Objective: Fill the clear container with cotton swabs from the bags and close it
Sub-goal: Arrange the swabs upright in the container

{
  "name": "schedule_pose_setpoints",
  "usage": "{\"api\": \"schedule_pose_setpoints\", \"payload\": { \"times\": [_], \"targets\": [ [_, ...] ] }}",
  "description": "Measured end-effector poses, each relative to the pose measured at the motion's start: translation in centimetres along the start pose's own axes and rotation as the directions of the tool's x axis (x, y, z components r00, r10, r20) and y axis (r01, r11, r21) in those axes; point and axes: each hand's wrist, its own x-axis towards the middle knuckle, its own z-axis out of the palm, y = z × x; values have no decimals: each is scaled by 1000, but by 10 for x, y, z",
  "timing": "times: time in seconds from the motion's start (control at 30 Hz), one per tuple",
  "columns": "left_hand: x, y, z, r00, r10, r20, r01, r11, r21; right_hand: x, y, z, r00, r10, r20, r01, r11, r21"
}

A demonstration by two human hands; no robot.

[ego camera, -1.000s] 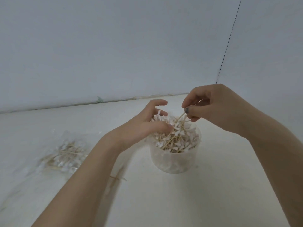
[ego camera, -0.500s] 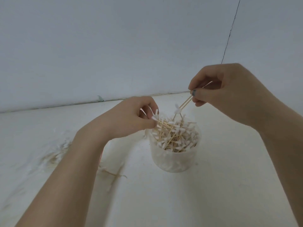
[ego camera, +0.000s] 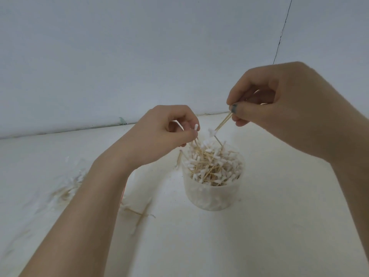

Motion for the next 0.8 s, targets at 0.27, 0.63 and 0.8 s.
{"api": "schedule_pose_setpoints", "payload": {
  "times": [0.27,0.63,0.8],
  "targets": [
    [1,1,-1,1000,24,10,-24,1000,-10,-4,-9,8,978,-8,207,15,999,-30],
    [3,-5,5,1000,29,-12,-29,999,-21,-2,-3,13,992,-68,106,77,993,-86],
    [3,-8,10,999,15,51,-15,1000,-8,-5,-2,30,966,-32,256,73,986,-152]
  ]
}}
